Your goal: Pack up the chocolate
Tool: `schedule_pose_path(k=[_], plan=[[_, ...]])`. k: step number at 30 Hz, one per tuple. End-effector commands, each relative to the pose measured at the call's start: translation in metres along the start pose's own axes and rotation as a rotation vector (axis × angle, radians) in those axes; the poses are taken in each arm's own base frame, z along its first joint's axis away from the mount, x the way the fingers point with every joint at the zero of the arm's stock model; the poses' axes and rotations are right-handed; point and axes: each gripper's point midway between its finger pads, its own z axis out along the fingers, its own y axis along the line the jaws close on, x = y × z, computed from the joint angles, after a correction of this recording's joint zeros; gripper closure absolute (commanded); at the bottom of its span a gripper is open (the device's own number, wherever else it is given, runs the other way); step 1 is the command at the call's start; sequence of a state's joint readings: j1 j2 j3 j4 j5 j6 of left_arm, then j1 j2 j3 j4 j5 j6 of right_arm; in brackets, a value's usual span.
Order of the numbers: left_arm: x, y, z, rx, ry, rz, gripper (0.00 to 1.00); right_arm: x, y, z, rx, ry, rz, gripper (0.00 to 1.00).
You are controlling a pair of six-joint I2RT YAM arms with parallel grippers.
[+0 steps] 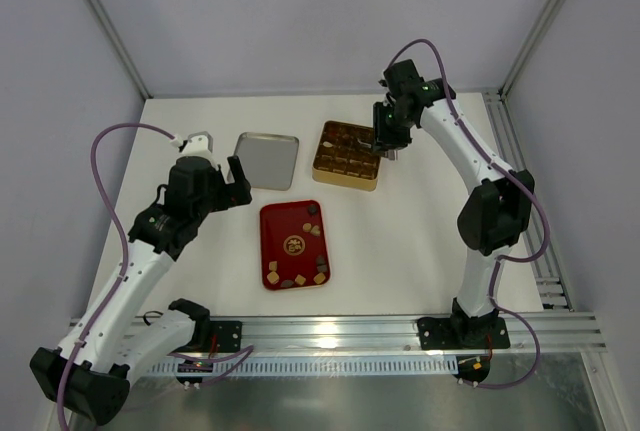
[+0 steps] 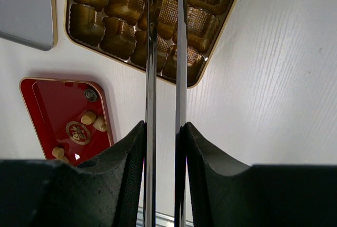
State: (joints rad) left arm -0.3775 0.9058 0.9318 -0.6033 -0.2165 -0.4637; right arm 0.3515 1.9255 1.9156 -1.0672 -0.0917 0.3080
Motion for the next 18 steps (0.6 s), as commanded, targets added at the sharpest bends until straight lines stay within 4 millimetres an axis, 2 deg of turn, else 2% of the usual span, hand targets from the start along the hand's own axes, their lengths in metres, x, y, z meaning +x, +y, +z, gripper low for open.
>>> schedule_pose_path(k=[1, 11, 18], plan=[[-0.014, -0.003, -0.003, 0.012, -0.04, -0.015, 0.0, -0.015, 0.009, -0.026, -0.03, -0.095, -0.02, 0.63], [-0.013, -0.004, -0.003, 0.013, -0.037, -0.016, 0.0, -0.019, 0.011, -0.031, -0.037, -0.11, -0.022, 0.59], [-0.013, -0.004, -0.003, 0.013, -0.038, -0.016, 0.0, -0.031, 0.013, -0.047, -0.036, -0.154, -0.024, 0.59]])
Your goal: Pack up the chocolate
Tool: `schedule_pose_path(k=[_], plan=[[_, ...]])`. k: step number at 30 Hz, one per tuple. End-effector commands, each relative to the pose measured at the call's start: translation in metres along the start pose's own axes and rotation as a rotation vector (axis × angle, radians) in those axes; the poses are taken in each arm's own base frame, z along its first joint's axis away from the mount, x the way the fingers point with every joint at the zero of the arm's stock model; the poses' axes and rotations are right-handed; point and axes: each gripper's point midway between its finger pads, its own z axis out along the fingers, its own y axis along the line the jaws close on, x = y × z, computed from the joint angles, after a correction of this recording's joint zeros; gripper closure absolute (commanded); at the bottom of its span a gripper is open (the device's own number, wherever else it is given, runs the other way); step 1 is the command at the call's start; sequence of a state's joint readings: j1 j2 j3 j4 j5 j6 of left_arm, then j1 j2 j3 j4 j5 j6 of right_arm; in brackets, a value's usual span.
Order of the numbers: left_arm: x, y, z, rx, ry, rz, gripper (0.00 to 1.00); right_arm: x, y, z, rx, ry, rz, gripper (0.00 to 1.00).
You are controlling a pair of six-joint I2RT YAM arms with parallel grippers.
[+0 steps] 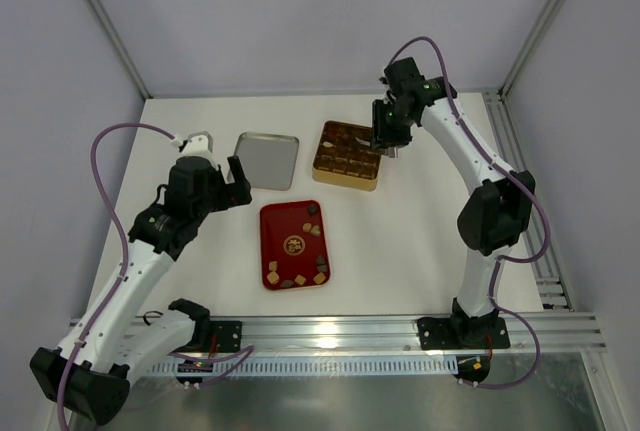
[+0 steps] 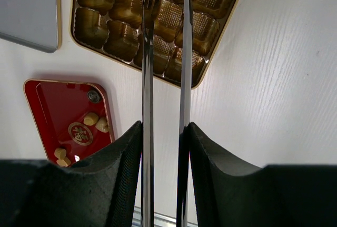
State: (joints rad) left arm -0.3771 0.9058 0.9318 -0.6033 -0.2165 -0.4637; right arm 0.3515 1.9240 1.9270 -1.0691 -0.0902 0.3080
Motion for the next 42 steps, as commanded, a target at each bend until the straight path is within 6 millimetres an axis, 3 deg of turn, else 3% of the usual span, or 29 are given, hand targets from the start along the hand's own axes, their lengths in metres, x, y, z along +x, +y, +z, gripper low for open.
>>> schedule_pose_path(k=[1, 6, 10, 14, 19, 27, 35, 42], plan=[[-0.014, -0.003, -0.004, 0.013, -0.04, -0.017, 0.0, -0.031, 0.011, -0.046, -0.033, -0.149, -0.021, 0.59], [-0.012, -0.004, -0.003, 0.014, -0.035, -0.016, 0.0, -0.042, 0.008, -0.061, -0.033, -0.185, -0.01, 0.59], [-0.014, -0.004, -0.004, 0.015, -0.042, -0.017, 0.0, -0.048, -0.013, -0.07, -0.018, -0.204, 0.032, 0.59], [-0.013, -0.005, -0.005, 0.024, -0.04, -0.019, 0.0, -0.055, -0.049, -0.083, 0.02, -0.244, 0.103, 0.59], [-0.011, -0.011, -0.003, 0.051, -0.023, -0.022, 0.0, -0.059, -0.117, -0.084, 0.136, -0.296, 0.238, 0.59], [-0.01, -0.014, -0.003, 0.067, -0.019, -0.025, 0.0, -0.046, -0.183, -0.041, 0.26, -0.277, 0.364, 0.59], [-0.011, -0.015, -0.006, 0.076, -0.027, -0.028, 0.0, -0.032, -0.197, 0.0, 0.281, -0.239, 0.399, 0.57], [-0.012, -0.015, -0.006, 0.078, -0.028, -0.027, 0.0, 0.001, -0.203, 0.037, 0.277, -0.152, 0.411, 0.51]])
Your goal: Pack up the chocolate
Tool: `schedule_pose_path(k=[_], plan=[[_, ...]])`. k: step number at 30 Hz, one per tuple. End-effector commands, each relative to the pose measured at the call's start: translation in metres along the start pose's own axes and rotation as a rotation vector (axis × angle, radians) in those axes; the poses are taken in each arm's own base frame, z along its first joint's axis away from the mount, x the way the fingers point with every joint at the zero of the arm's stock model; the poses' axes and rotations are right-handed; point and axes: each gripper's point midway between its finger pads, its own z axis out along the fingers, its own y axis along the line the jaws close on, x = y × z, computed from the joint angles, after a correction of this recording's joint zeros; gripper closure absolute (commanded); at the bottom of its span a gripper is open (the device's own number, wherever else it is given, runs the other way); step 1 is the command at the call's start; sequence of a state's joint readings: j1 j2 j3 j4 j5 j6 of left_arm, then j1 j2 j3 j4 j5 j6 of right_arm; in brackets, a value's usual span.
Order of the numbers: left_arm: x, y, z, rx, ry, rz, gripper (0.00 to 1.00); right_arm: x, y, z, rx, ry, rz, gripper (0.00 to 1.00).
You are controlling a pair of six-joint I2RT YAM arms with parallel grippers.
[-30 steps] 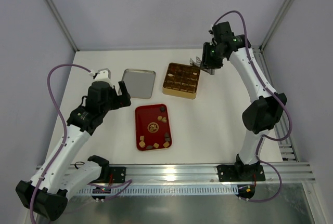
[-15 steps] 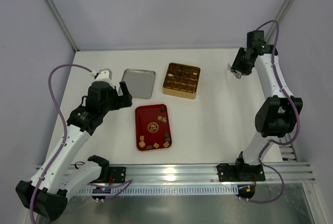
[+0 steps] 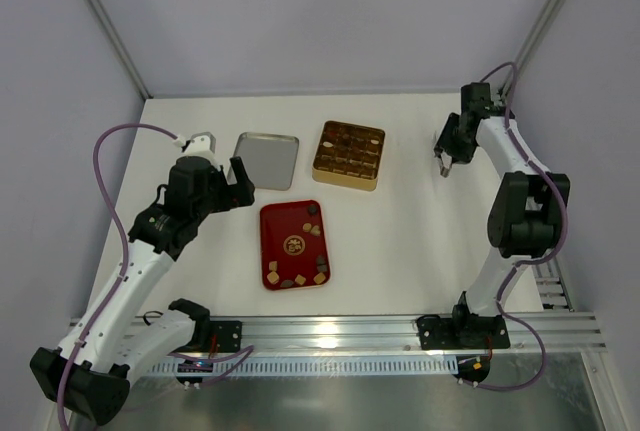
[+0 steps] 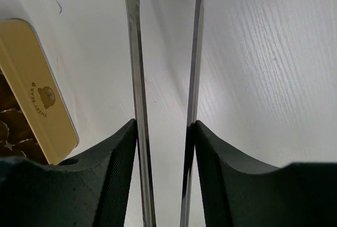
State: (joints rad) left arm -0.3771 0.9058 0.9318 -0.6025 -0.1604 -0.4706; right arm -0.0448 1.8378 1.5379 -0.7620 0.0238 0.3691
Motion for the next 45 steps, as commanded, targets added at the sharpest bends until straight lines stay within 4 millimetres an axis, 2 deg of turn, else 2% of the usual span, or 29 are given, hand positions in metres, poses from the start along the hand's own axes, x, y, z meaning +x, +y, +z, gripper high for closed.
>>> schedule_pose_path(k=[1, 7, 17, 20, 26, 33, 38, 40, 41, 45], plan=[[-0.016, -0.006, -0.005, 0.026, -0.052, -0.019, 0.0, 0.002, 0.002, 0.016, -0.008, -0.014, 0.004, 0.51], [-0.016, -0.006, -0.006, 0.026, -0.056, -0.019, 0.0, 0.024, -0.006, 0.04, 0.009, 0.052, 0.006, 0.46], [-0.016, -0.004, -0.005, 0.018, -0.056, -0.015, 0.0, 0.056, -0.01, 0.064, 0.008, 0.158, 0.005, 0.39], [-0.015, -0.004, -0.004, 0.016, -0.052, -0.014, 0.0, 0.062, -0.012, 0.066, 0.008, 0.169, 0.004, 0.38], [-0.015, -0.004, -0.003, 0.012, -0.048, -0.015, 0.0, 0.064, -0.012, 0.064, 0.002, 0.167, 0.005, 0.27], [-0.013, -0.002, 0.001, -0.002, -0.038, -0.011, 0.0, 0.061, -0.011, 0.051, -0.013, 0.136, 0.009, 0.19], [-0.01, 0.001, 0.007, -0.022, -0.017, -0.005, 0.0, 0.052, -0.006, 0.028, -0.044, 0.082, 0.018, 0.15], [-0.013, -0.001, 0.008, -0.024, -0.013, -0.006, 0.0, 0.056, -0.007, 0.021, -0.046, 0.074, 0.02, 0.15], [-0.012, -0.001, 0.009, -0.027, -0.003, -0.004, 0.0, 0.05, -0.005, 0.008, -0.068, 0.033, 0.022, 0.15], [-0.021, -0.004, 0.014, -0.044, 0.012, -0.006, 0.0, 0.053, 0.003, -0.023, -0.137, -0.045, 0.025, 0.15]])
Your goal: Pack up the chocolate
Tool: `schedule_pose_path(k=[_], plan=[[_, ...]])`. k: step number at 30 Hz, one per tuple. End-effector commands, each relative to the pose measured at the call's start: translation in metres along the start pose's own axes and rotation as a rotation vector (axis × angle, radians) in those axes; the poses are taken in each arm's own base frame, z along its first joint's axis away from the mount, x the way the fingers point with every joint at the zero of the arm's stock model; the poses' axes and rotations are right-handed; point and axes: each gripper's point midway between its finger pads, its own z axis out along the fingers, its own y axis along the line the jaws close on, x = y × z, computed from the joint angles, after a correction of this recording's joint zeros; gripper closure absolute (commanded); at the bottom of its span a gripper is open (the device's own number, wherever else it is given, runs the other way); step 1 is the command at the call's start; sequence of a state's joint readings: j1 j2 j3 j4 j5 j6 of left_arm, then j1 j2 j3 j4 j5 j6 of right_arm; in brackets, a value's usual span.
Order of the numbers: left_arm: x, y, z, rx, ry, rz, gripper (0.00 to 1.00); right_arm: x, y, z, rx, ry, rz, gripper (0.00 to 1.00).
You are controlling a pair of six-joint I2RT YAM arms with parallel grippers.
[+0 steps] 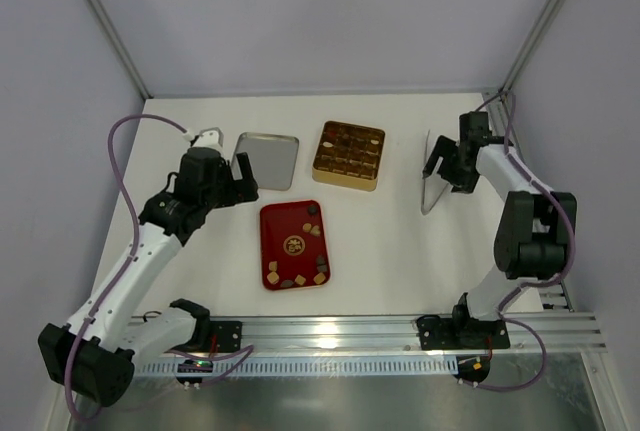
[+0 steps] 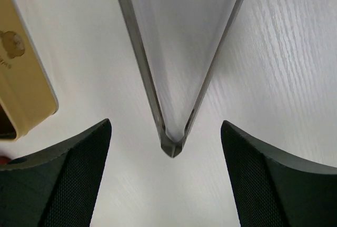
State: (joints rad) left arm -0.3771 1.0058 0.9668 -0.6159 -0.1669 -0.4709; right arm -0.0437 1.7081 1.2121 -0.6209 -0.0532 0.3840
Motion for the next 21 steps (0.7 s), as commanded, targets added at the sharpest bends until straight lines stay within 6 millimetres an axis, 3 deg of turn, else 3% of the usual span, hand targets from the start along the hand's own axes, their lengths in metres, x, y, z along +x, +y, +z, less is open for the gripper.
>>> schedule_pose_path(k=[1, 5, 8, 9, 10, 11, 15, 18, 21], plan=[[-0.028, -0.005, -0.005, -0.009, -0.051, -0.021, 0.0, -0.006, 0.018, -0.037, -0.094, -0.121, -0.001, 0.16], [-0.046, 0.002, 0.002, -0.082, -0.076, -0.011, 0.0, 0.001, 0.034, -0.055, -0.169, -0.161, -0.024, 0.16], [-0.051, 0.011, 0.024, -0.141, -0.043, 0.008, 0.0, 0.015, 0.06, -0.065, -0.249, -0.161, -0.076, 0.18], [-0.064, 0.017, 0.027, -0.16, -0.055, -0.004, 0.0, 0.022, 0.072, -0.069, -0.279, -0.155, -0.105, 0.18], [-0.062, 0.025, 0.044, -0.194, -0.021, 0.004, 0.01, 0.024, 0.082, -0.074, -0.299, -0.159, -0.123, 0.19], [-0.074, 0.032, 0.05, -0.213, -0.031, 0.014, 0.02, 0.027, 0.09, -0.077, -0.315, -0.161, -0.143, 0.19], [-0.089, 0.085, 0.096, -0.232, 0.052, -0.071, 0.1, 0.045, 0.131, -0.091, -0.386, -0.148, -0.235, 0.2], [-0.097, 0.104, 0.133, -0.194, 0.072, -0.114, 0.17, 0.053, 0.154, -0.098, -0.425, -0.145, -0.279, 0.2], [-0.101, 0.102, 0.169, -0.094, 0.088, -0.134, 0.19, 0.053, 0.175, -0.1, -0.45, -0.138, -0.305, 0.21]])
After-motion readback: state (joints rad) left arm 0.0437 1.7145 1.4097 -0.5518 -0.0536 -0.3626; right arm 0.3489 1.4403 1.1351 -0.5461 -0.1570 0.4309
